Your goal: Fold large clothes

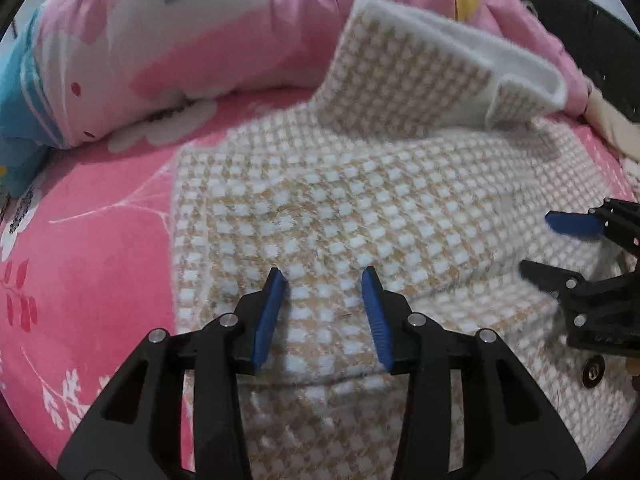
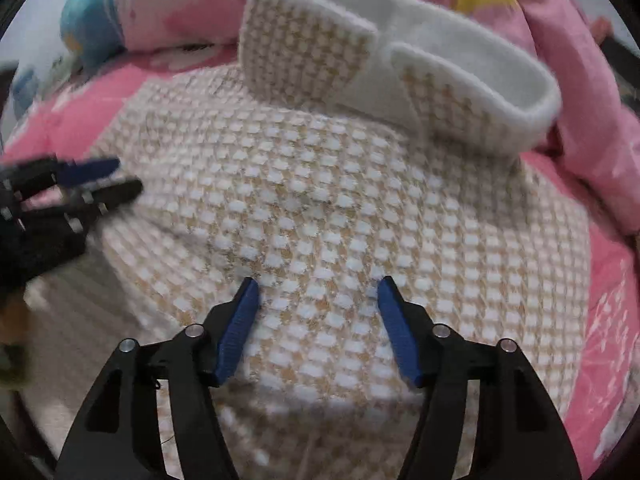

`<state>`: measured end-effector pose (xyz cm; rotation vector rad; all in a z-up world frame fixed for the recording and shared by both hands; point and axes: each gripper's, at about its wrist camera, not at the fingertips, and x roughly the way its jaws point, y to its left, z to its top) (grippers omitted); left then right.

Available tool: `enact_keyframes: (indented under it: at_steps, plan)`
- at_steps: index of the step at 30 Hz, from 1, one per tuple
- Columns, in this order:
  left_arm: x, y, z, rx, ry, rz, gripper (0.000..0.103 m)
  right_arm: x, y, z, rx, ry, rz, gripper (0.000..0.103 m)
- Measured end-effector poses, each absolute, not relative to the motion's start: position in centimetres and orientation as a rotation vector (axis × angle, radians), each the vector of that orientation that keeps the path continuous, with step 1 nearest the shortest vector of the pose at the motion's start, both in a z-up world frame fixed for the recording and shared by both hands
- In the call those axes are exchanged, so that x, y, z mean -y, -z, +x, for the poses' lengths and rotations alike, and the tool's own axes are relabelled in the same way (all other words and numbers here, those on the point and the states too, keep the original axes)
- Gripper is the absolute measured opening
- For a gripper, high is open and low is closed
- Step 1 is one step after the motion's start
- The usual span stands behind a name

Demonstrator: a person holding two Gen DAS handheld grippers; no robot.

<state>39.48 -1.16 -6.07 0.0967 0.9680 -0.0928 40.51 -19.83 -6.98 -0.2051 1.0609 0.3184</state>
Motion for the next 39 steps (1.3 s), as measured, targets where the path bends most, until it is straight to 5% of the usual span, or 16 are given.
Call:
enact_keyframes:
  at_steps: [7, 9, 11, 19, 28, 39]
  plan:
    - [-0.1, 0.9, 31.8, -0.89, 0.126, 0.058, 0.043, 25.3, 0.5, 29.5, -0.972, -0.332, -0.055, 0.063]
    - [-0.5, 0.2, 28.8, -0.894, 0.145, 0.03, 0.05, 26.1, 0.0, 25.8, -0.96, -0.329, -0.032, 0.08]
    - [-0.5, 0.1, 25.6, -0.904, 0.158, 0.011, 0.054, 26.4, -0.2, 22.1, -0.953, -0.325, -0.027, 0.085]
    - [2.1, 3.3, 15.3, -0.954, 0.142, 0.061, 0.077, 26.1, 3.6, 12.7, -0.955, -0.21, -0.014, 0.09]
    - [3.8, 8.9, 12.8, -0.996, 0.053, 0.125, 0.09, 27.3, 10.7, 12.4, -1.045, -0.074, -0.005, 0.092]
    - [3.0, 9.5, 12.8, -0.985, 0.044, 0.089, 0.095, 26.9, 10.9, 12.3, -1.044, -0.055, -0.008, 0.097]
